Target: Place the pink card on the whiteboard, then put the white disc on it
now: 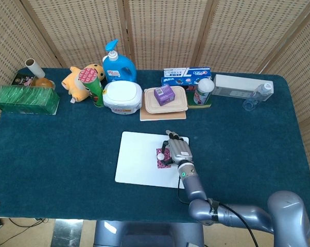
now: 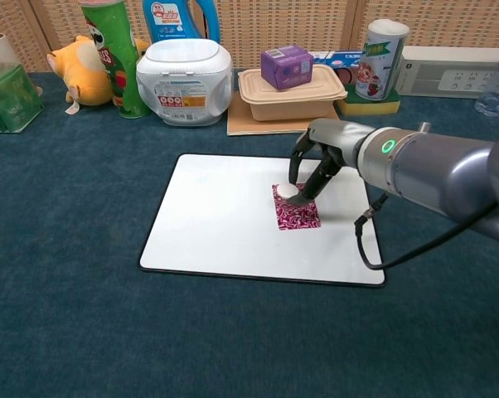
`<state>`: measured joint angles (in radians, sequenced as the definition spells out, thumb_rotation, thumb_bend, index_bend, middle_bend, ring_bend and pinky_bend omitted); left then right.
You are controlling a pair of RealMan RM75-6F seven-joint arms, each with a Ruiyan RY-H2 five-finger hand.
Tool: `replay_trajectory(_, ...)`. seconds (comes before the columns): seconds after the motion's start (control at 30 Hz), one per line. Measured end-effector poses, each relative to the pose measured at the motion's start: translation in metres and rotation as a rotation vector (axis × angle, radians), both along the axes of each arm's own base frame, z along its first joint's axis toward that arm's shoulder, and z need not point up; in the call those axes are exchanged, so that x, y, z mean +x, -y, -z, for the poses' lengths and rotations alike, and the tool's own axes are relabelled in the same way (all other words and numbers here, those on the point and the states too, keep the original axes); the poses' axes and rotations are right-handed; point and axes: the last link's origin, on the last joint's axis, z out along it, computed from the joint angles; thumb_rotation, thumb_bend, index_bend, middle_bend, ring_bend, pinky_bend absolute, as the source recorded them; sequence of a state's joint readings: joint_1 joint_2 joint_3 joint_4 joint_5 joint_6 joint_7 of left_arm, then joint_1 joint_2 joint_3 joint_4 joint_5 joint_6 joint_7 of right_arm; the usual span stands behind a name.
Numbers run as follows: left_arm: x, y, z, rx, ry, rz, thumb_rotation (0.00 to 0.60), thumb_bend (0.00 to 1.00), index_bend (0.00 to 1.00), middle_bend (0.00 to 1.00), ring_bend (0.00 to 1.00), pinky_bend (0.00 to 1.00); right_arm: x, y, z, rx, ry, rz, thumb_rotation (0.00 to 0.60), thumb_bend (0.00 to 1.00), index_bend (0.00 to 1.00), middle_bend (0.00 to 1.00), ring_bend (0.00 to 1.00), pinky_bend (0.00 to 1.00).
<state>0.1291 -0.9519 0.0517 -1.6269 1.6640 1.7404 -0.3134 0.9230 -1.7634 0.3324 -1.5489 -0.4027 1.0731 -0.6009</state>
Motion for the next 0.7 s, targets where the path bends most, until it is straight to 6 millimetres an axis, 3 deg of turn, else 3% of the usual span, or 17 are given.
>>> replay_trajectory(0.7, 0.001, -0.001, 0.003, -0.009, -0.001, -0.007, 0.600, 0.13, 0.00, 0.00, 0.00, 0.00, -0.011, 0.002, 0.003, 0.022, 0.011, 0.036, 0.600, 0.34, 0.53, 0.06, 0.00, 0.12)
